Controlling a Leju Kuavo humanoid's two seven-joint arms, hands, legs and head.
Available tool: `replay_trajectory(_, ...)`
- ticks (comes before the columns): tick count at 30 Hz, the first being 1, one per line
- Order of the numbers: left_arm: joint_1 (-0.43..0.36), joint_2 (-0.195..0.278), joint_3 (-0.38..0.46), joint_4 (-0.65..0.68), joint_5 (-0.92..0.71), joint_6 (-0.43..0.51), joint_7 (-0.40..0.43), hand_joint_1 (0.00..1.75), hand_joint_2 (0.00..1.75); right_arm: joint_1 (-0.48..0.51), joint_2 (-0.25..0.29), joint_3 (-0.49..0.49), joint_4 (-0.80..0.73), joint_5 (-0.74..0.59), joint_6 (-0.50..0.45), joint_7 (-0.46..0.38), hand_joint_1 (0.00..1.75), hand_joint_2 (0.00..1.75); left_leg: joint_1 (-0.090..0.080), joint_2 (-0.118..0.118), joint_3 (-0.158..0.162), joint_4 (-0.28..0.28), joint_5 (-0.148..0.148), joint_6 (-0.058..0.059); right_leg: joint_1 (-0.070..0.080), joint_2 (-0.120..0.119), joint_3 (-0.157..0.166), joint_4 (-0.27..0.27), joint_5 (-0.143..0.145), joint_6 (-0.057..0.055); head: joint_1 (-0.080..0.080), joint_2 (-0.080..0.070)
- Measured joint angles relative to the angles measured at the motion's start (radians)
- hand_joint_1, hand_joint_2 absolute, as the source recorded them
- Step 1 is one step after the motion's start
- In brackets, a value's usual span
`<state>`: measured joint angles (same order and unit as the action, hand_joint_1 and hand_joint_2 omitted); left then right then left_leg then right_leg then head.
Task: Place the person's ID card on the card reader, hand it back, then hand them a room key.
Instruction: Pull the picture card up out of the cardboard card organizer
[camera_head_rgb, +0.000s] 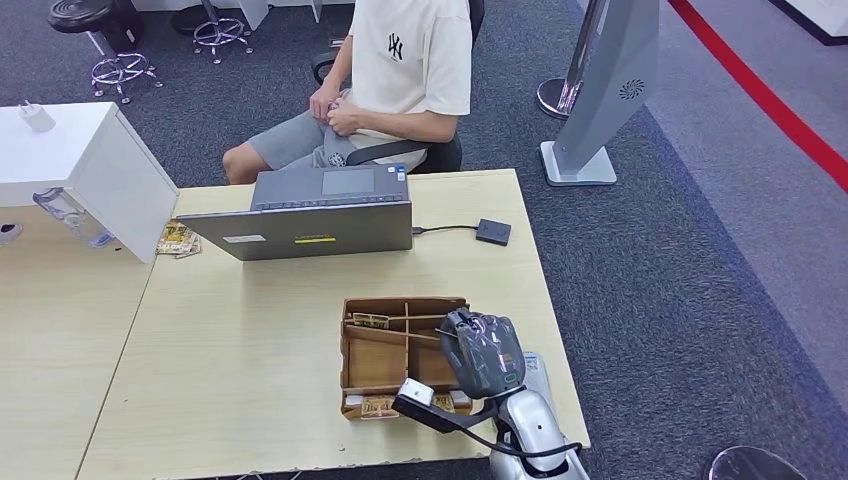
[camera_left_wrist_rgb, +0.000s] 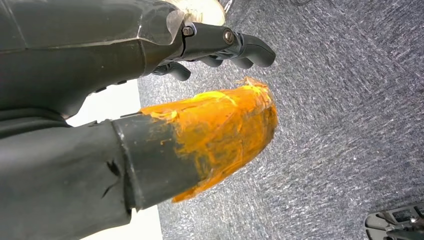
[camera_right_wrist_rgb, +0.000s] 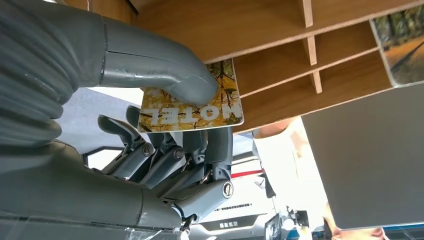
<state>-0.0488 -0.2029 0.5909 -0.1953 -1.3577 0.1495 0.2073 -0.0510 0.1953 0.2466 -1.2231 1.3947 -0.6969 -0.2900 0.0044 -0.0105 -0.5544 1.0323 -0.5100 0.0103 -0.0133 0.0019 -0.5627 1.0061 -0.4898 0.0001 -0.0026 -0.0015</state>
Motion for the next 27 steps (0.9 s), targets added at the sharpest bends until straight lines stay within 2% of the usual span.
replay_trajectory(5,0.0,0.0,0.0,0.0,0.0,0.0,-0.002,0.0,0.0,0.003,0.001,-0.006,-0.014,-0.021,0.0,-0.035,1.75,1.75,0.0,0.0,0.0,0.0,0.0,0.0,0.0,0.0,0.0,0.0,0.0,0.0,0.0,0.0)
replay_trajectory(9,0.0,0.0,0.0,0.0,0.002,0.001,-0.005,0.0,0.0,0.021,0.02,-0.034,-0.064,-0.118,0.0,-0.161,1.75,1.75,0.0,0.0,0.0,0.0,0.0,0.0,0.0,0.0,0.0,0.0,0.0,0.0,0.0,0.0)
replay_trajectory(12,0.0,-0.003,0.001,0.0,0.003,0.003,-0.009,0.0,0.0,0.039,0.053,-0.057,-0.116,-0.254,0.0,-0.274,1.75,1.75,0.0,0.0,0.0,0.0,0.0,0.0,0.0,0.0,0.0,0.0,0.0,0.0,0.0,0.0)
replay_trajectory(14,0.0,-0.006,0.002,0.0,0.004,0.006,-0.01,0.0,0.0,0.049,0.066,-0.063,-0.158,-0.351,0.0,-0.311,1.75,1.75,0.0,0.0,0.0,0.0,0.0,0.0,0.0,0.0,0.0,0.0,0.0,0.0,0.0,0.0)
replay_trajectory(20,0.001,-0.017,0.011,0.0,0.004,0.012,-0.011,0.0,0.0,0.076,0.064,-0.028,-0.332,-0.615,0.0,-0.284,1.75,1.75,0.0,0.0,0.0,0.0,0.0,0.0,0.0,0.0,0.0,0.0,0.0,0.0,0.0,0.0)
replay_trajectory(23,0.001,-0.02,0.014,0.0,0.004,0.012,-0.011,0.0,0.0,0.088,0.058,0.001,-0.405,-0.675,0.0,-0.269,1.75,1.75,0.0,0.0,0.0,0.0,0.0,0.0,0.0,0.0,0.0,0.0,0.0,0.0,0.0,0.0)
replay_trajectory(27,0.0,-0.024,0.015,0.0,0.003,0.012,-0.011,0.0,0.0,0.101,0.053,0.025,-0.461,-0.693,0.0,-0.265,1.75,1.75,0.0,0.0,0.0,0.0,0.0,0.0,0.0,0.0,0.0,0.0,0.0,0.0,0.0,0.0)
